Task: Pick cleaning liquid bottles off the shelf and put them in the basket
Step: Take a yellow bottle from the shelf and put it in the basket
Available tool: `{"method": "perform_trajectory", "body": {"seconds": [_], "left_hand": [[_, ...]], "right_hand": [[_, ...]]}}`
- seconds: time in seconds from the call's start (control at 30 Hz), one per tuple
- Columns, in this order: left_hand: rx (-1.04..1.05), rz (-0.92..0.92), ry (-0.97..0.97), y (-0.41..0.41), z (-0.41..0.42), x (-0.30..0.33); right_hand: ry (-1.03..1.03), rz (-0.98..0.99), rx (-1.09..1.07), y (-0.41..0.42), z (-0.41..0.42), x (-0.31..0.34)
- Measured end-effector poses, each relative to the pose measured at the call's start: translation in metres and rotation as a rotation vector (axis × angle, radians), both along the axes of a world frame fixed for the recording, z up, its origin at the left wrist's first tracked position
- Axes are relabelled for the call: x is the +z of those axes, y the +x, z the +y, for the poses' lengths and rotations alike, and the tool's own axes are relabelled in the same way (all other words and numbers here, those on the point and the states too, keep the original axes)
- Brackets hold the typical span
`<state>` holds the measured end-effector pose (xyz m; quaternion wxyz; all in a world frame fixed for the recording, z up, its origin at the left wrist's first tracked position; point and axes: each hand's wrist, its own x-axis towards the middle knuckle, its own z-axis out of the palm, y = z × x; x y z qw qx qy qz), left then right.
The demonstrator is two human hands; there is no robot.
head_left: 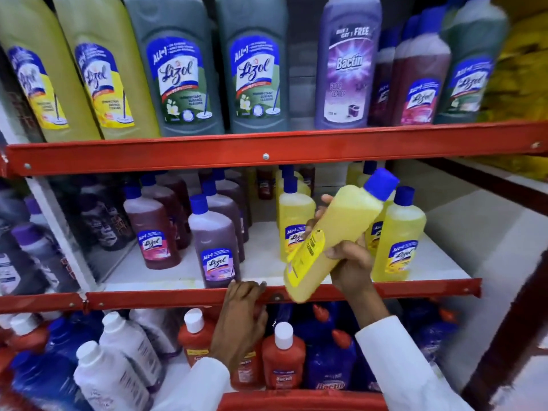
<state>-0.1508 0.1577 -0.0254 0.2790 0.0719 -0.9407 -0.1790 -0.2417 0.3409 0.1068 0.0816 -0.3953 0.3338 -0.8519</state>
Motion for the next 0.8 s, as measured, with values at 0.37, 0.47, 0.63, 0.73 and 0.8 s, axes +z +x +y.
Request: {"method": "perform_trajectory", "body": {"seconds": [0.37,0.47,0.63,0.73,0.8], "left_hand": [[0.017,0.002,0.046,-0.004,0.003,-0.004],[0.009,0.015,0.044,-0.002,0.006,-0.001],[0.003,0.052,0.051,0.005,0.009,0.006],[-0.012,0.067,0.045,0.006,0.009,0.007],[-0.015,0.057,0.039,0.007,0.008,0.007]], "right_hand": [[-0.16,-0.097,0.577,0.03,0.034,0.023],[0.166,-0.164,-0.068,0.043,0.03,0.027],[0.592,-0.055,-0.973,0.056,0.004,0.025],[0.619,-0.059,-1.07,0.051,-0.005,0.016],[0.636,-0.062,-1.085,0.05,-0.008,0.013]]}}
